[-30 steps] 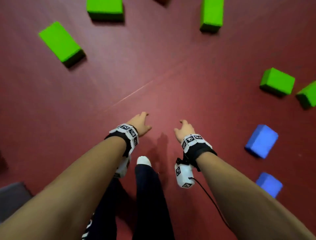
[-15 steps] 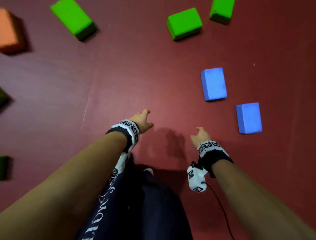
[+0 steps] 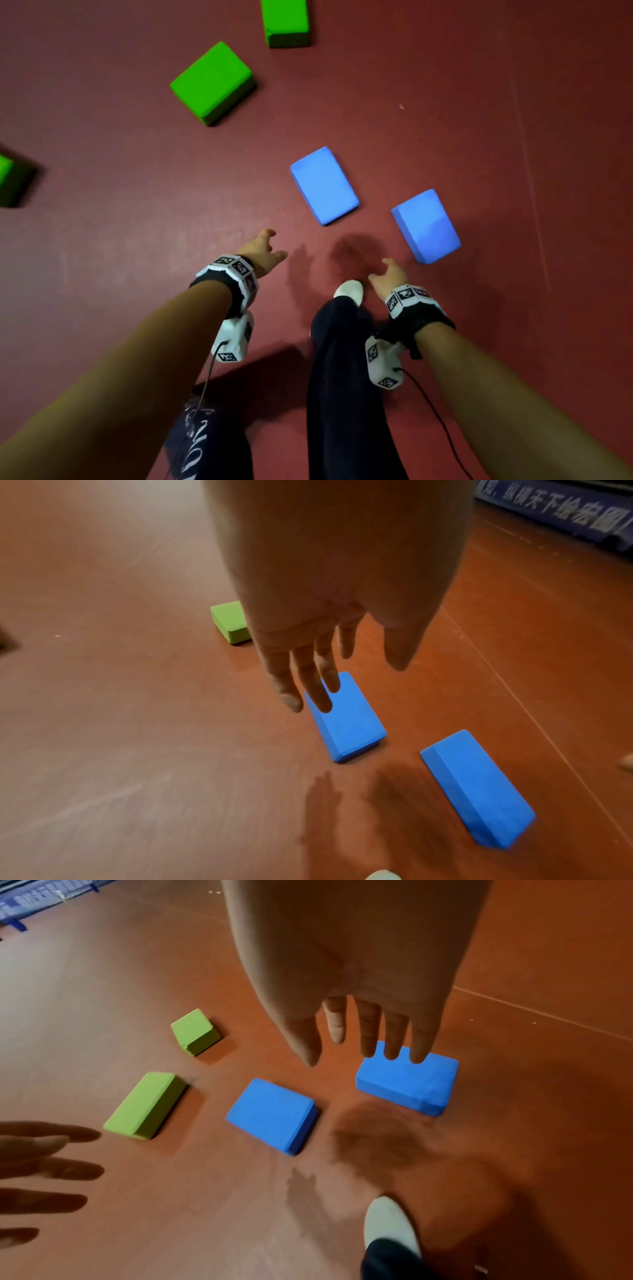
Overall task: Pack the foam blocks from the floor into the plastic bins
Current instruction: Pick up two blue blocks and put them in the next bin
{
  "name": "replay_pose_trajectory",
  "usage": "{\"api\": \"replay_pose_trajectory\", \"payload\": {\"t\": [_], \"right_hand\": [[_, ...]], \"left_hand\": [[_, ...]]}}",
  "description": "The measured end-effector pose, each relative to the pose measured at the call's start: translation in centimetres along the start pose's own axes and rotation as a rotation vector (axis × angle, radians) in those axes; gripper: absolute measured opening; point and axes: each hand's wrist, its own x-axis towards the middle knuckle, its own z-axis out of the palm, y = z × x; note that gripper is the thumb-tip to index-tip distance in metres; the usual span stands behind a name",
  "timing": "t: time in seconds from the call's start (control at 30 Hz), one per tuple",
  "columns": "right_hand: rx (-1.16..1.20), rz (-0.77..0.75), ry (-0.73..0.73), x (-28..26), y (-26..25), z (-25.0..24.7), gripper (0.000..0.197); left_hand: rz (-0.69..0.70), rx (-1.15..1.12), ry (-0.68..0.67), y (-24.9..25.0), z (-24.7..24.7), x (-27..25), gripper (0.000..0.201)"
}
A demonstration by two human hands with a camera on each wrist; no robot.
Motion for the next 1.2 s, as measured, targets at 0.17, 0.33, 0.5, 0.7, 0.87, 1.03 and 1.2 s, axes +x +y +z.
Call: {"api": "replay_pose_trajectory", "payload": {"t": [0.17, 0.33, 0.5, 0.7, 0.87, 1.03, 1.2], "right_hand": [[0.084, 0.071, 0.061, 7.6, 3.8, -7.3, 0.055], [0.106, 0.147, 0.044, 14.6, 7.8, -10.0, 0.061], [0.013, 0.173, 0.030, 22.3, 10.2, -10.0, 0.073], [-0.112, 0.202, 0.078, 32.0, 11.1, -7.2, 0.081], [-0.167, 0.216, 0.138, 38.8, 11.0, -5.7, 0.099], [-0.195, 0.270, 0.083, 42.5, 10.6, -5.4, 0.122], [-0.269, 0.324, 0.112, 42.6, 9.9, -5.4, 0.127]], "left_hand": [[-0.043, -0.064, -0.003, 8.3, 1.8, 6.5, 0.060], [-0.073, -0.069, 0.038, 13.1, 4.5, 13.7, 0.060], [-0.171, -0.089, 0.085, 12.7, 7.7, 21.6, 0.061], [-0.275, -0.074, 0.189, 9.3, 12.4, 31.4, 0.072], [-0.509, -0.171, 0.381, 8.5, 13.5, 36.9, 0.083], [-0.525, -0.471, 0.301, 4.4, 12.7, 41.8, 0.108], [-0.519, -0.698, 0.309, -1.0, 13.5, 45.4, 0.137]]}}
